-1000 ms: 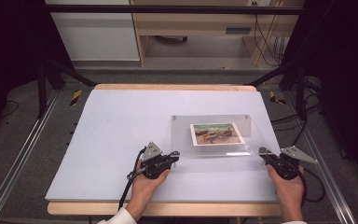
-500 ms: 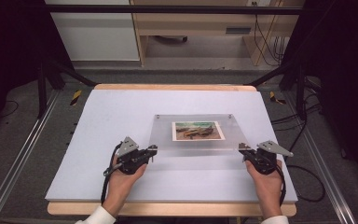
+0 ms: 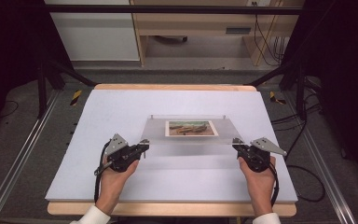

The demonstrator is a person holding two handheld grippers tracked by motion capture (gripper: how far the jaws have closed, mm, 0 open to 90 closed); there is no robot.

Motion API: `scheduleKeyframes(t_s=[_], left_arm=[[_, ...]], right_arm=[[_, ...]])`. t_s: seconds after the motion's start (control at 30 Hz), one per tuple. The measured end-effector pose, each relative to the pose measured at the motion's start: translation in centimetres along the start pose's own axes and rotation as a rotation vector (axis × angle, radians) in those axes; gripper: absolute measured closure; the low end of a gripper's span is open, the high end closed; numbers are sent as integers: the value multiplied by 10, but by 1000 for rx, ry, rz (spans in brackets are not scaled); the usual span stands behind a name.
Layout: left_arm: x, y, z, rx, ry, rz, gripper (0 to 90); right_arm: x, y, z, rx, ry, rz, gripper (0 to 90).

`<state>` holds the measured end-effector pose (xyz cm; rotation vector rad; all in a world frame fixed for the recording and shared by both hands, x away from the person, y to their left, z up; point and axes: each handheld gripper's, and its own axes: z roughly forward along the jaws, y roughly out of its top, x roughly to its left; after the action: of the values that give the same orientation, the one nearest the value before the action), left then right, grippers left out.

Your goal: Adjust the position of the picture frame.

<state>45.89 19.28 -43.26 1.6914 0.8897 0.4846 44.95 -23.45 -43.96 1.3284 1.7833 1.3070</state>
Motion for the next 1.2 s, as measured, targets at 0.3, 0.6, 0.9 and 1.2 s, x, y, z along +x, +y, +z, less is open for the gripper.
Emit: scheduleKeyframes(t_s=[0.3,0.6,0.9,1.2], left_arm=[[9,9,-20,-49,30,29,836],[29,11,-46,-78,63,16,836],[47,5,-61,-87,90,4,836],[46,0,-57,-70,77,-3,836]], right_arm=[[18,8,3,-27,6,-11,834],[47,16,18,-32,33,-18,830],[70,17,35,-21,54,-24,825],[70,15,30,-12,41,-26,827]])
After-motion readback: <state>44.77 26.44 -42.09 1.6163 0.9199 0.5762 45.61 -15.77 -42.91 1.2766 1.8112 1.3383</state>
